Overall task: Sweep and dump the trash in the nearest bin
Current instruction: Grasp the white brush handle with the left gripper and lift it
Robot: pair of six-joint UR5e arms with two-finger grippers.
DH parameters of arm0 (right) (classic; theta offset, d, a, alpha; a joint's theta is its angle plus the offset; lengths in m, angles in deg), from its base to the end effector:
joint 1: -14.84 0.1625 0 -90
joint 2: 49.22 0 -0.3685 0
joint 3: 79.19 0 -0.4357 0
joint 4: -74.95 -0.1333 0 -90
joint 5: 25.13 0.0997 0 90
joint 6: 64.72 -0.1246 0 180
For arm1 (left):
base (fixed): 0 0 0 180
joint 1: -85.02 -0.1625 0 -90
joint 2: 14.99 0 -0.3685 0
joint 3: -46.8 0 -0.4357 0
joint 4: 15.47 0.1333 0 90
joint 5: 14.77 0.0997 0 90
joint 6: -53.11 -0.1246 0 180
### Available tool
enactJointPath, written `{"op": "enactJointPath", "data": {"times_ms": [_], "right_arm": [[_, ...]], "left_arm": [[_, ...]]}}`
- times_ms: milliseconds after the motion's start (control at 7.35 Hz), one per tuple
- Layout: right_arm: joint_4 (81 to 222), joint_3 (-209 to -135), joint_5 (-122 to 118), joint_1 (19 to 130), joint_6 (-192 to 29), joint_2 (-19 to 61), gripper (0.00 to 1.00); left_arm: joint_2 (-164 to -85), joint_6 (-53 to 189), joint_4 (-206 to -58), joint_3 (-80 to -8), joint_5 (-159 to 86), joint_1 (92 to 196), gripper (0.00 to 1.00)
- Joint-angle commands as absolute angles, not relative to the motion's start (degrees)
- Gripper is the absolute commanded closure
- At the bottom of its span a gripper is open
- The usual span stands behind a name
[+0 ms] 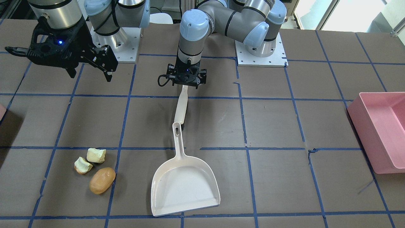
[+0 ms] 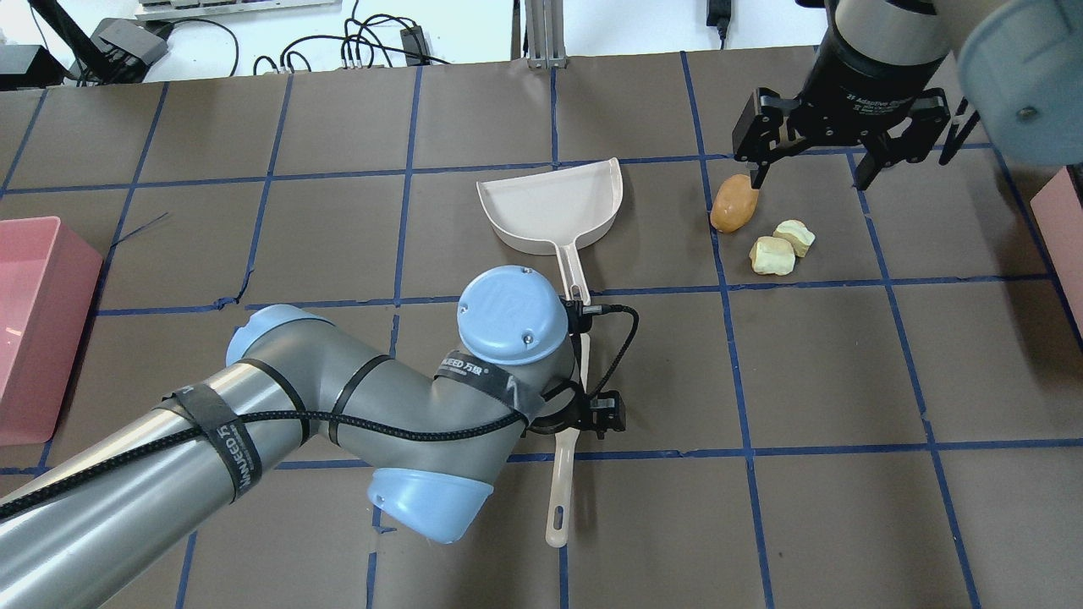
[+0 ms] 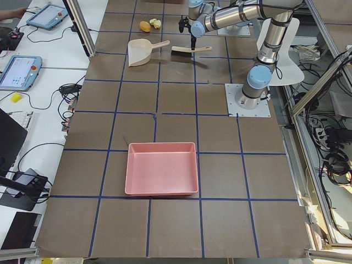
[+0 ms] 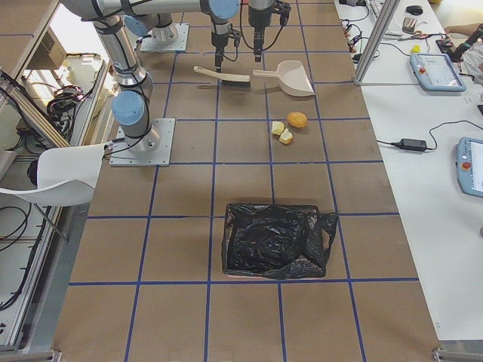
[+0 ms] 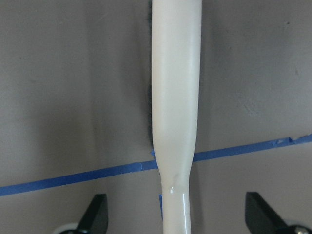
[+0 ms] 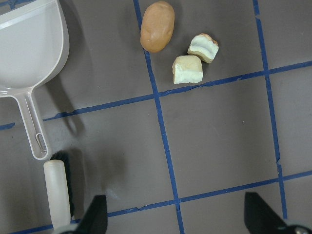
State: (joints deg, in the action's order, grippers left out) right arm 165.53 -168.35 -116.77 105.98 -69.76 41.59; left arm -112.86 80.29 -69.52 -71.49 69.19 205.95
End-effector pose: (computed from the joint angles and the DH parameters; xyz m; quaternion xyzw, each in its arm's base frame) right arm 0.1403 -0.5321 0.4229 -0.0343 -0.9991 0.0202 0.0132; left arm -0.3833 -0.3549 0.1462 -0.0326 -0.9981 -0.0272 0.0452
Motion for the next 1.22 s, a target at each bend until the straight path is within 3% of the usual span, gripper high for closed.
{"op": "enactJointPath", "data": {"times_ms": [0, 1088], "right_arm": [[165.92, -168.49, -115.41, 105.9, -67.71, 41.4, 0.0], [166.01, -168.93, -113.29, 105.9, -67.8, 41.22, 0.0]], "left_arm": [[-114.12, 82.64, -69.61, -71.59, 69.86, 207.28, 0.01], [-116.32, 79.83, -69.96, -71.94, 71.45, 209.82, 0.08]]}}
